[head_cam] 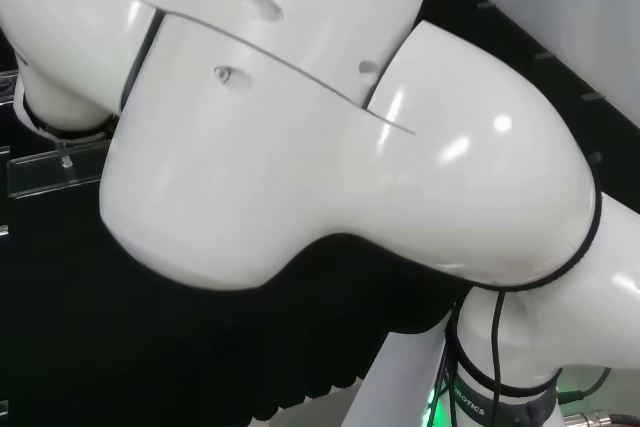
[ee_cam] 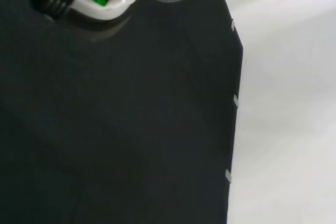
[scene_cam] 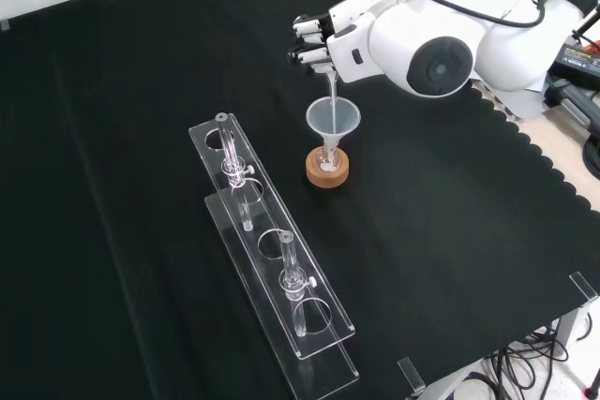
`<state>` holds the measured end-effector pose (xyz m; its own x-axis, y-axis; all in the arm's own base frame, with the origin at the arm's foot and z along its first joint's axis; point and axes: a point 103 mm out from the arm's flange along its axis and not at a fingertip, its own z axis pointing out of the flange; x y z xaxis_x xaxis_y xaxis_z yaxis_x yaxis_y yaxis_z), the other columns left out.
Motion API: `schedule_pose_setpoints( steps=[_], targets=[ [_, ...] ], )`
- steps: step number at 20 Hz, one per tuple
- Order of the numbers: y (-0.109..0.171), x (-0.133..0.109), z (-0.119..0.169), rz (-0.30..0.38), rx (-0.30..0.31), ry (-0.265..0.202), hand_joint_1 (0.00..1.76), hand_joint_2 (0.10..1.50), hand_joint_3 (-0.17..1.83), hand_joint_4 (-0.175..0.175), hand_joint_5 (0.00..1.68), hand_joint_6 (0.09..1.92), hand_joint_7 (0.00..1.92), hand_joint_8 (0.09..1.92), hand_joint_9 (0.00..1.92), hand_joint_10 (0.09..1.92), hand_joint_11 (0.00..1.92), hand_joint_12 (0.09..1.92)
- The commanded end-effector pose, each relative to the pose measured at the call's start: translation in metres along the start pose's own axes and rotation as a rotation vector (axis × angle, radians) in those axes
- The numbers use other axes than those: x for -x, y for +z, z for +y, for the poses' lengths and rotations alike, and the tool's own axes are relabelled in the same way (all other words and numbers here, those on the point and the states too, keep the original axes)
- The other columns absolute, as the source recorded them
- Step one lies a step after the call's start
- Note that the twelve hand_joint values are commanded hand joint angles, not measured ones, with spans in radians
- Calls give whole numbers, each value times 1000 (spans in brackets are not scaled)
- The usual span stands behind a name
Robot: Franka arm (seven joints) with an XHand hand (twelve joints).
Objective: Pour all the NaCl from the weighing funnel into the round-bottom flask.
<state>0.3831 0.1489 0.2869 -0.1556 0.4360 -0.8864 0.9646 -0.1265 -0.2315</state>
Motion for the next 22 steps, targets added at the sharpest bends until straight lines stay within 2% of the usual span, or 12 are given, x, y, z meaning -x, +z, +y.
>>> schedule_pose_setpoints(
  steps=[1,22],
  targets=[
    [-8,-2,-2,-47,14,4,1121,674,622,175,1280,646,618,658,1040,264,833,1026],
    [-24,-10,-6,-230,43,32,1121,673,623,175,1280,645,613,658,1033,260,860,1023]
  ],
)
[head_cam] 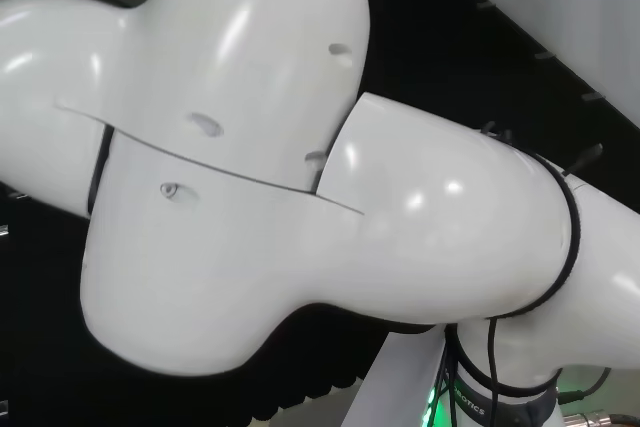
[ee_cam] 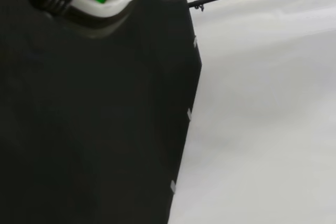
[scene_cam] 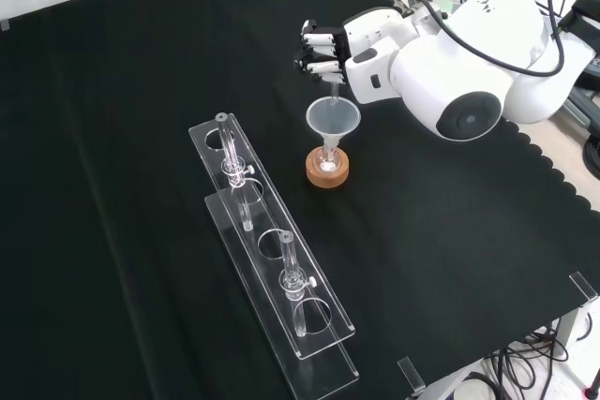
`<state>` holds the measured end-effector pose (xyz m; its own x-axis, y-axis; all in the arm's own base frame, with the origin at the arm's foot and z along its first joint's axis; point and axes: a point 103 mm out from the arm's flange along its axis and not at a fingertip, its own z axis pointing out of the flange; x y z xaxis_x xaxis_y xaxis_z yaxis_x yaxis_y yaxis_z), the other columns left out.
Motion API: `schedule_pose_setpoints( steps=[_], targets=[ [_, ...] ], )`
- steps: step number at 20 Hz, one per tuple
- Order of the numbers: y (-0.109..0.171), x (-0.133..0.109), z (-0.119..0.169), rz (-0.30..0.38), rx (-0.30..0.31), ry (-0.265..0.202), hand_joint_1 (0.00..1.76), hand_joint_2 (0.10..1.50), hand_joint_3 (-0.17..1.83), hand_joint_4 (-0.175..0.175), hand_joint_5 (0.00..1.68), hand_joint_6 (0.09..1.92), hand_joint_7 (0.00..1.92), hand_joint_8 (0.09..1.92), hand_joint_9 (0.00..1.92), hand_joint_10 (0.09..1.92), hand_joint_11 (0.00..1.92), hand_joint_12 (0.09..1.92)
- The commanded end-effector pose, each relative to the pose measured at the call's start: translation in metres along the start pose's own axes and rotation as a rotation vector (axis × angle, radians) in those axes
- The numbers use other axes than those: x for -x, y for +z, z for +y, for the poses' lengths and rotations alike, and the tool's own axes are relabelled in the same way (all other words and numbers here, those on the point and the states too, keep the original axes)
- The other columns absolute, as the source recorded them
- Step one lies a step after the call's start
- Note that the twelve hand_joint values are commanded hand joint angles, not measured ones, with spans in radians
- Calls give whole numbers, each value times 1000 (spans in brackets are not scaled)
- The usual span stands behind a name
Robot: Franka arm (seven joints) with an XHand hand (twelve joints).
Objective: Pour all the NaCl from the weighing funnel into the round-bottom flask.
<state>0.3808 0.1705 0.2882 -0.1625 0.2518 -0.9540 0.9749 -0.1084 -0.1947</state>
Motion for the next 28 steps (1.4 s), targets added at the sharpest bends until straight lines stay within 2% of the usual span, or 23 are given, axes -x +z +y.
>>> schedule_pose_setpoints(
  steps=[1,5,11,17,19,25,28],
  targets=[
    [-5,-1,0,-37,13,1,1121,673,624,175,1281,645,613,657,1033,259,861,1022],
    [-9,-1,-1,-36,25,0,1122,672,624,175,1281,644,612,657,1031,259,863,1019],
    [-8,-1,0,-25,13,-3,1122,672,625,175,1283,643,612,657,1031,258,865,1014],
    [2,6,-2,50,32,-7,1122,671,626,175,1283,641,612,657,1031,258,867,1010],
    [6,10,-3,105,22,-9,1122,670,627,175,1284,641,613,657,1032,258,868,1009],
    [20,25,1,413,-37,-51,1122,669,628,175,1285,640,615,657,1034,258,869,1006],
    [26,31,4,495,-45,-61,1122,669,628,175,1285,640,615,657,1034,258,870,1005]
  ],
)
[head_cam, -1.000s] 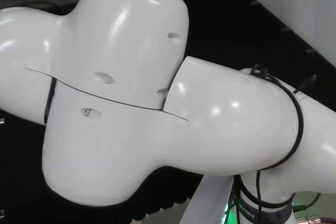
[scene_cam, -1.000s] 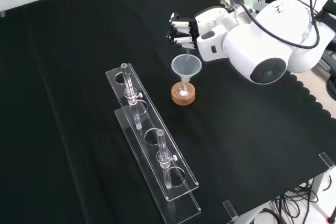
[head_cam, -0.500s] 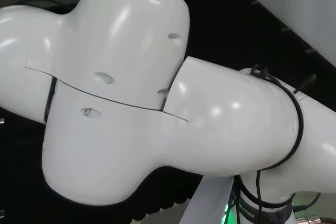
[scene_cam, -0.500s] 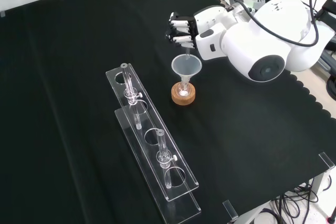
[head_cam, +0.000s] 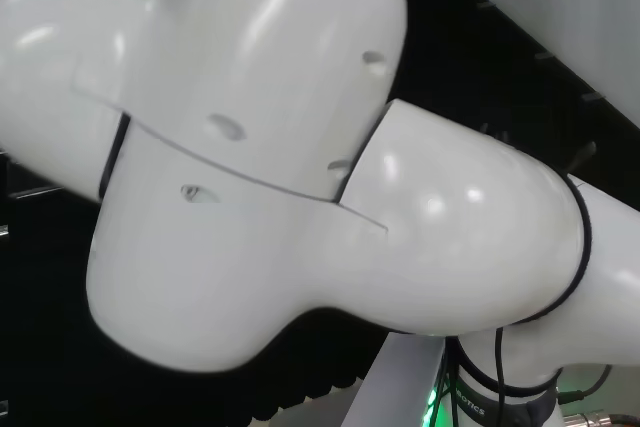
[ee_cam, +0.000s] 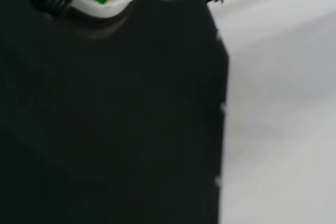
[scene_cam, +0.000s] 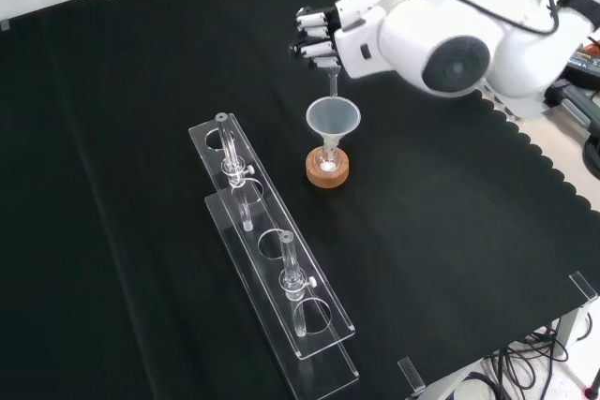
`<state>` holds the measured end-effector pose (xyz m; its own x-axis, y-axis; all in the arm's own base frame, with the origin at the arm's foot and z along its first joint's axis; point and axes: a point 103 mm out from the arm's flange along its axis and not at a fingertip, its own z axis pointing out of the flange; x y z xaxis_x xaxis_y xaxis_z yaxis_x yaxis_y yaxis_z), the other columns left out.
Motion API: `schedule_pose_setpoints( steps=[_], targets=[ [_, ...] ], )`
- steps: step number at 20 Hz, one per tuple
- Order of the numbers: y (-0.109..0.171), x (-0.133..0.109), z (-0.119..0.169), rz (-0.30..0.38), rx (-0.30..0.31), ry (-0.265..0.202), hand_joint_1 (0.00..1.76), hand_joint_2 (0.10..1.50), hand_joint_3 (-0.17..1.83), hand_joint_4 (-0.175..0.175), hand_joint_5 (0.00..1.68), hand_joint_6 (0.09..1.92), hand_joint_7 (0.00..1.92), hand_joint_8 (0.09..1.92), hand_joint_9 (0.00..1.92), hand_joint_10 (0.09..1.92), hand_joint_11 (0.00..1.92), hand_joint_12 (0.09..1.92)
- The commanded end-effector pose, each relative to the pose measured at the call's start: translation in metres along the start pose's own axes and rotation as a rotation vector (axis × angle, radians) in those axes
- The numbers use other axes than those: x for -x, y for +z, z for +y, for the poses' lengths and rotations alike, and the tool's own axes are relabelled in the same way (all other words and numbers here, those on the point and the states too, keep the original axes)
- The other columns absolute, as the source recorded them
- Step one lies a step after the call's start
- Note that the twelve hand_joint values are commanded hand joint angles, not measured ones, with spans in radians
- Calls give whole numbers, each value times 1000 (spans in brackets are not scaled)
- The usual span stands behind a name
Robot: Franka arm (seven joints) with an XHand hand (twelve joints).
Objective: Pour all the NaCl from the weighing funnel into the round-bottom flask.
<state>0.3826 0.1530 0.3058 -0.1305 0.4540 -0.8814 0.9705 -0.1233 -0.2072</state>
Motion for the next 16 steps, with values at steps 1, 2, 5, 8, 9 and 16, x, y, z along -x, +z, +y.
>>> schedule_pose_setpoints(
  steps=[1,2,5,8,9,16],
  targets=[
    [14,15,5,319,-34,-57,1122,669,629,175,1285,640,615,657,1034,258,870,1005],
    [16,18,7,366,-38,-62,1122,669,629,175,1285,640,615,657,1034,258,870,1005],
    [26,28,12,497,-48,-81,1122,669,629,175,1285,639,615,657,1035,258,871,1004],
    [36,36,16,594,-48,-89,1122,669,629,175,1285,640,616,656,1035,258,872,1003],
    [39,39,18,625,-47,-88,1122,669,629,175,1285,640,616,656,1036,258,872,1003],
    [62,61,27,785,-28,-98,1122,669,629,175,1285,640,618,656,1037,258,873,1001]
  ],
)
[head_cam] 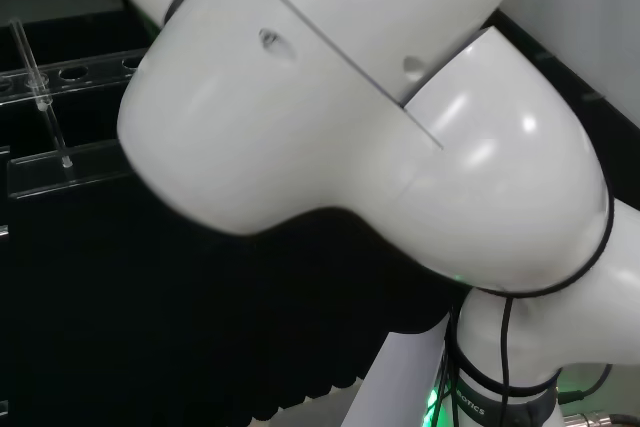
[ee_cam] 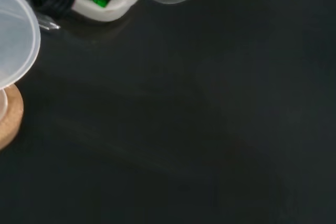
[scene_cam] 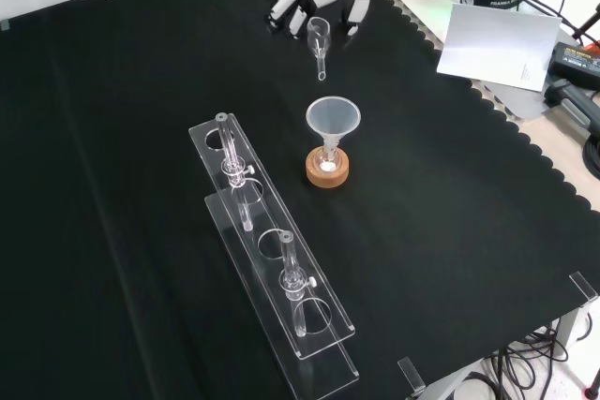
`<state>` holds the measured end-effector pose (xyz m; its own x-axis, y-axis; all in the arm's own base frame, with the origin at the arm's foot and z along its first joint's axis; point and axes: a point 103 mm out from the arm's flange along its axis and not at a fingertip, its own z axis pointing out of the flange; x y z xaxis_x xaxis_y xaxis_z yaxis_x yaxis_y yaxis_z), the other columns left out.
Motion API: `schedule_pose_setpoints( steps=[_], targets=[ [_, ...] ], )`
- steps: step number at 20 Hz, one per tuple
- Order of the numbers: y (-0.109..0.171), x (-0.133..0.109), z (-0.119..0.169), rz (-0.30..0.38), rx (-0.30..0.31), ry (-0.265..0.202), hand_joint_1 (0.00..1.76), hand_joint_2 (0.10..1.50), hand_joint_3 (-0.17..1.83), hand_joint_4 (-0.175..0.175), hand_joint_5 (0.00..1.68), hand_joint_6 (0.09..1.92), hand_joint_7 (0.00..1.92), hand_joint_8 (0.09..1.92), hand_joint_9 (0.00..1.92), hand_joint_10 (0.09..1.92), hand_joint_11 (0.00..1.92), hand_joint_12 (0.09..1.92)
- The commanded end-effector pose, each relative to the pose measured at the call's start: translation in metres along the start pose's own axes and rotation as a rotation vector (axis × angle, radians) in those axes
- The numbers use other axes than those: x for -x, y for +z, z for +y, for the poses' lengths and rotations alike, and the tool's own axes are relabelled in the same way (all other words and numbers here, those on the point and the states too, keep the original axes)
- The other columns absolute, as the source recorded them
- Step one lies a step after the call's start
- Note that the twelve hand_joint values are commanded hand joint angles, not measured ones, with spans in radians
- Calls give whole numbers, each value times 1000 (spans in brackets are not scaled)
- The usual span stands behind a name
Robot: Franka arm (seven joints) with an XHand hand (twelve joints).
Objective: Pour all the NaCl from the weighing funnel into the round-bottom flask.
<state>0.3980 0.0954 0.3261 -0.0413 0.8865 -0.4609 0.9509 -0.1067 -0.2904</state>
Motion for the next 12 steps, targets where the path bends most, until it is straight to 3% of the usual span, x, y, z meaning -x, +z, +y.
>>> schedule_pose_setpoints(
  steps=[1,7,12],
  targets=[
    [10,30,10,189,20,-35,1122,669,629,175,1285,640,618,656,1037,258,874,1001],
    [18,53,21,317,7,-45,1122,669,629,175,1284,640,620,656,1039,258,874,1000],
    [26,70,33,345,-2,-35,1122,669,629,175,1284,641,621,656,1039,257,874,999]
  ],
)
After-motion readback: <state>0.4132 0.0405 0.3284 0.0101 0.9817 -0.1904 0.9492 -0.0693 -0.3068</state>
